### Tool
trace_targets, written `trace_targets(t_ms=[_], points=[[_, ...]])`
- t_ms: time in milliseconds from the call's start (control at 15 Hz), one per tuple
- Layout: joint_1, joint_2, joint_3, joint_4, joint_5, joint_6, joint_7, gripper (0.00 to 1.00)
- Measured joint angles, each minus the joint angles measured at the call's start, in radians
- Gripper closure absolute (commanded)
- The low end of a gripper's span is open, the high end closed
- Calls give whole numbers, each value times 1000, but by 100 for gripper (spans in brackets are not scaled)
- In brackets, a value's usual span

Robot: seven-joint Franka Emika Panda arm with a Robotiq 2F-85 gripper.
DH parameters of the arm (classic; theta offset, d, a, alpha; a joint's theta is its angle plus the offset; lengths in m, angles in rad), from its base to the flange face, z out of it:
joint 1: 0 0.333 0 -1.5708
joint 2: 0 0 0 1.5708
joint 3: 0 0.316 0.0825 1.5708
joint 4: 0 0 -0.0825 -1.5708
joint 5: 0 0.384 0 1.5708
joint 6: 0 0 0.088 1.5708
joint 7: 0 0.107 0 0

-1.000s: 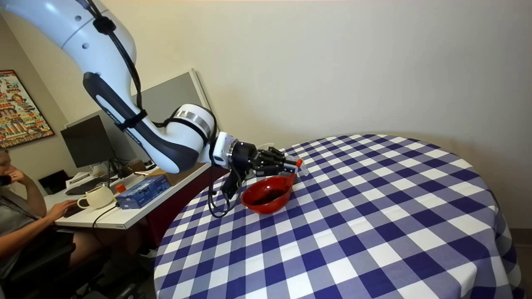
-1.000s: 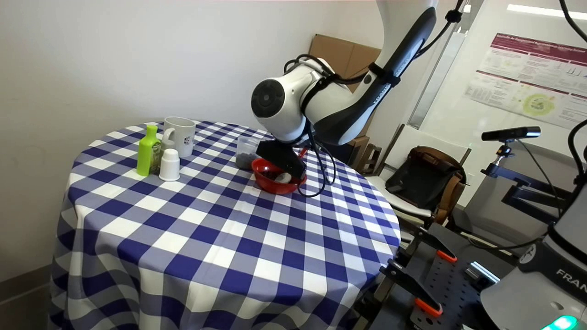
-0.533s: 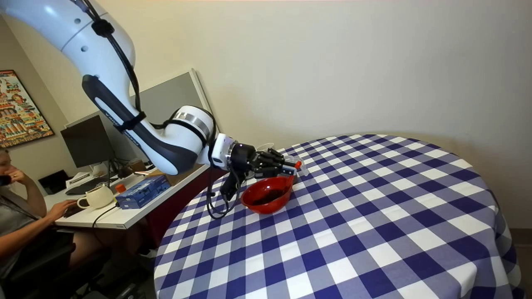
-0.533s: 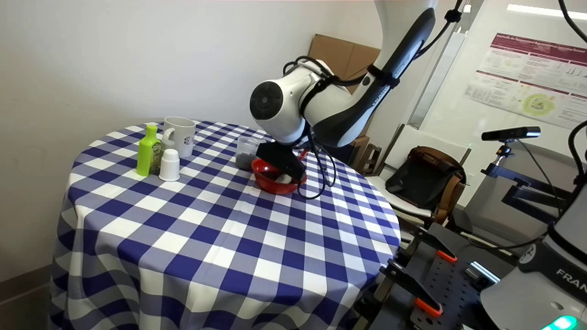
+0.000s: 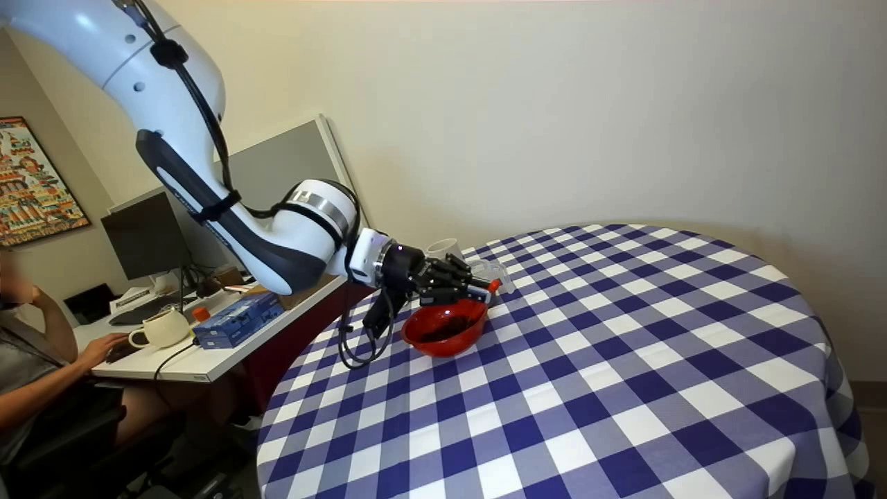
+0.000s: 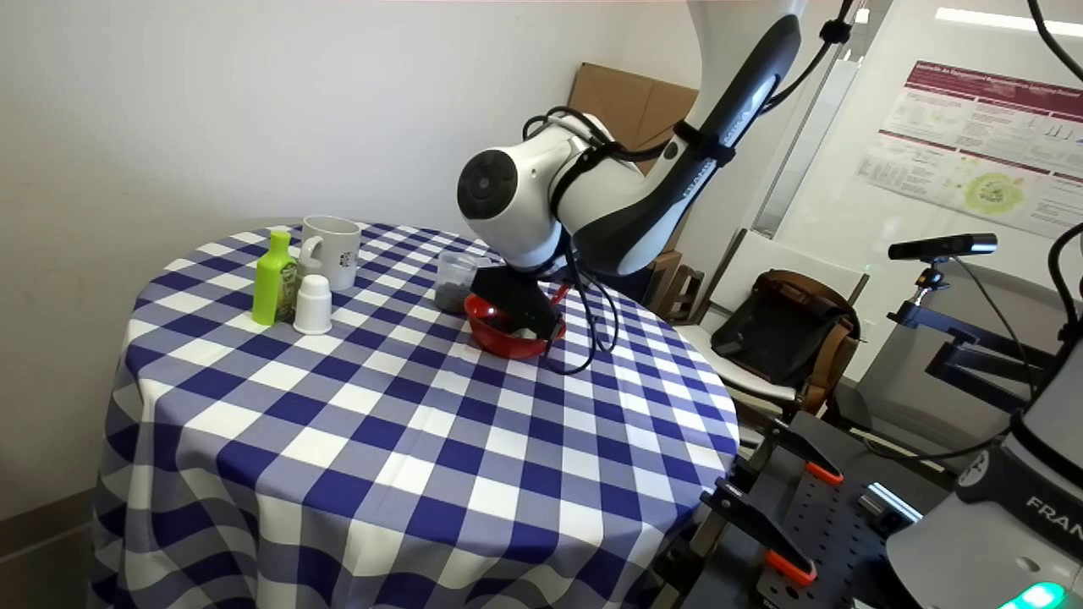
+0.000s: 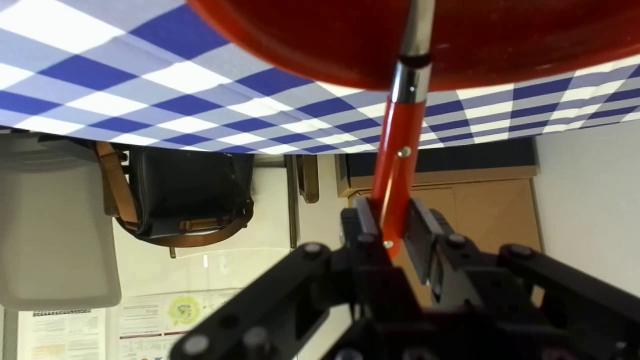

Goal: Transfer a spoonful of contents from the bowl into the jar

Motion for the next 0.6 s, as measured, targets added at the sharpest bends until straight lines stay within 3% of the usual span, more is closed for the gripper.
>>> trace_targets(t_ms=[600], points=[[-14,9,0,-10,73,29,0,95]])
